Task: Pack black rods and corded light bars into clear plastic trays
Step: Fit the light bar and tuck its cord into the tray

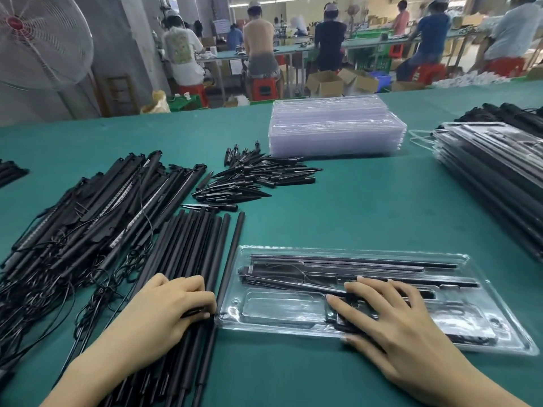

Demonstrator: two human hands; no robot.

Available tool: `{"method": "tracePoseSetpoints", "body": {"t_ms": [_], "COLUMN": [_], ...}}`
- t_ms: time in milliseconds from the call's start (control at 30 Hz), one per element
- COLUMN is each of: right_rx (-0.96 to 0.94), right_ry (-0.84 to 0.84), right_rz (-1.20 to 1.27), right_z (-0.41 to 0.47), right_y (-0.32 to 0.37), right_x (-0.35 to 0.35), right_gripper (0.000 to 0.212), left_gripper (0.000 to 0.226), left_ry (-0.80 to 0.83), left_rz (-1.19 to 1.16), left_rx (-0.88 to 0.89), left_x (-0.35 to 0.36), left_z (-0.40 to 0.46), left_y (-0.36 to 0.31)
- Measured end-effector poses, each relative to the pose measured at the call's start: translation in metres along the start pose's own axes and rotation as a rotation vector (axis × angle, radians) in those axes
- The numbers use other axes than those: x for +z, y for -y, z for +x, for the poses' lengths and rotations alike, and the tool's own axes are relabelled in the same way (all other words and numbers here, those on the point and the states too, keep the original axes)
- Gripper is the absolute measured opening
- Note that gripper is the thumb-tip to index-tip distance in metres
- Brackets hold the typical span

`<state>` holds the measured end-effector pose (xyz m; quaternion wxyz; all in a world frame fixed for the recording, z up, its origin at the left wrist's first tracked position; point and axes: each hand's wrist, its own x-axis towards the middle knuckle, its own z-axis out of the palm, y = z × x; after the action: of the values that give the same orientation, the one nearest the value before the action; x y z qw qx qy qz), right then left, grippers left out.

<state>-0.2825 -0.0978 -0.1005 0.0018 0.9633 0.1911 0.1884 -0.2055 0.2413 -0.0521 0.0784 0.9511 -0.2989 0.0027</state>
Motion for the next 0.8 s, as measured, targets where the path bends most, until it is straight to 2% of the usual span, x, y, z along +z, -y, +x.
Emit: {"method": "tracePoseSetpoints", "body": {"t_ms": [133,200,267,300,333,367,467,533,600,700,733,800], "right_rx": [0.001,-0.012,-0.044,-0.063,-0.078,-0.086,-0.075,-0.065,-0.046,-0.025,-0.03,-0.045], "right_ry": [-0.006,-0.014,-0.023,-0.031,-0.044,-0.064,-0.131,-0.155,-0.161,-0.162,-0.159,-0.153], "right_rz": [-0.013,-0.025,-0.052,-0.067,-0.074,-0.075,-0.062,-0.063,-0.062,-0.062,-0.066,-0.068], "right_z": [-0.001,0.0,0.002,0.003,0.003,0.003,0.002,0.001,-0.001,-0.003,-0.004,-0.006], "right_y": [0.0,-0.001,-0.003,-0.004,-0.004,-0.005,-0.005,-0.006,-0.009,-0.011,-0.011,-0.013], "right_x": [0.001,0.001,0.001,0.001,0.001,0.002,0.007,0.009,0.011,0.011,0.01,0.007], "right_gripper": [0.047,0.046,0.048,0.05,0.052,0.053,0.052,0.052,0.051,0.05,0.05,0.048], "left_gripper": [0.006,0.019,0.027,0.019,0.008,0.011,0.056,0.068,0.066,0.062,0.06,0.053], "left_ry": [0.034,0.003,-0.168,-0.24,-0.23,-0.135,0.329,0.462,0.408,0.236,0.16,0.018], "left_rz": [0.001,-0.026,-0.223,-0.34,-0.43,-0.501,-0.651,-0.806,-1.141,-1.68,-1.788,-1.826], "left_rx": [-0.038,-0.083,-0.163,-0.202,-0.254,-0.321,-0.509,-0.573,-0.652,-0.76,-0.799,-0.85], "left_x": [-0.004,-0.01,-0.016,-0.019,-0.023,-0.025,-0.024,-0.016,-0.006,0.01,0.015,0.022], "left_z": [0.001,0.0,-0.006,-0.011,-0.015,-0.019,-0.019,-0.01,-0.004,0.005,0.01,0.022], "left_y": [-0.005,-0.012,-0.018,-0.022,-0.028,-0.034,-0.052,-0.053,-0.055,-0.065,-0.069,-0.076]}}
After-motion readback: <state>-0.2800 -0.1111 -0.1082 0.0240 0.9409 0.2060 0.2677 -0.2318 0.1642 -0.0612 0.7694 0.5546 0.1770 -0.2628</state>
